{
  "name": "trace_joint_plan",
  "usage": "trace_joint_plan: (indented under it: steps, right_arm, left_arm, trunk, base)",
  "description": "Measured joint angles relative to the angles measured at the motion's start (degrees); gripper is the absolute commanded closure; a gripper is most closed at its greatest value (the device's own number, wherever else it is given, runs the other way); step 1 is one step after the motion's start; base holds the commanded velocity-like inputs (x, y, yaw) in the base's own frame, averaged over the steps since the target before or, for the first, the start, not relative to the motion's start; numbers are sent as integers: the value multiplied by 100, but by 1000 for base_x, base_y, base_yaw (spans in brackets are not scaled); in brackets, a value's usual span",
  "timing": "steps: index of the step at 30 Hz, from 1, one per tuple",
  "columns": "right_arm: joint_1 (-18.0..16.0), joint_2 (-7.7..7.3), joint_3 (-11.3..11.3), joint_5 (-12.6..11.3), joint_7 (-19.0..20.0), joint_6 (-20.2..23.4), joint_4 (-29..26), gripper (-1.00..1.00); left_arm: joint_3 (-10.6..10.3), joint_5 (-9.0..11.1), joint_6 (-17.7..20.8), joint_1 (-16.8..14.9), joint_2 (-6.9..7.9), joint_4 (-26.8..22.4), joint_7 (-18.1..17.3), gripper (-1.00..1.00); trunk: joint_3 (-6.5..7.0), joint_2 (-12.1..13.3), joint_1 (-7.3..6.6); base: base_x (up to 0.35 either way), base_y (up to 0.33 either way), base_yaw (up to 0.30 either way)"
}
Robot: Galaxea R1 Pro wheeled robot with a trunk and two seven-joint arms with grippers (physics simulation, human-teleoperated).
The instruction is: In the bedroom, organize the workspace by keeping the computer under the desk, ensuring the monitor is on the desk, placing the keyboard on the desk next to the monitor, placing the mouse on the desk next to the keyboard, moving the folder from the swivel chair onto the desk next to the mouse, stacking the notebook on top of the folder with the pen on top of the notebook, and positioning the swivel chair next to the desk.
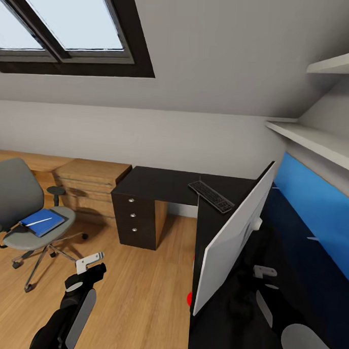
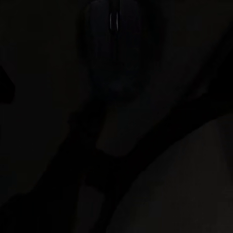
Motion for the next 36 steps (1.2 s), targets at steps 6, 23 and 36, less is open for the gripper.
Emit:
trace_joint_plan:
  steps: [6, 23, 36]
  right_arm:
    - [0, 3, 7, 0, 7, 6, 2, -100]
    - [0, 3, 5, 8, -8, 257, 2, -100]
    - [-176, -11, 7, 8, -10, 350, 323, -100]
  left_arm:
    - [1, 0, 0, 0, 0, 0, 8, -100]
    - [0, 0, 0, 0, 0, 0, 9, -100]
    - [0, 0, 0, -1, 0, 0, 9, -100]
  trunk:
    - [-108, -241, 132]
    - [-415, -925, 506]
    - [-649, -1447, 792]
  base:
    - [0, 0, 0]
    - [0, 0, 0]
    - [0, 0, 0]
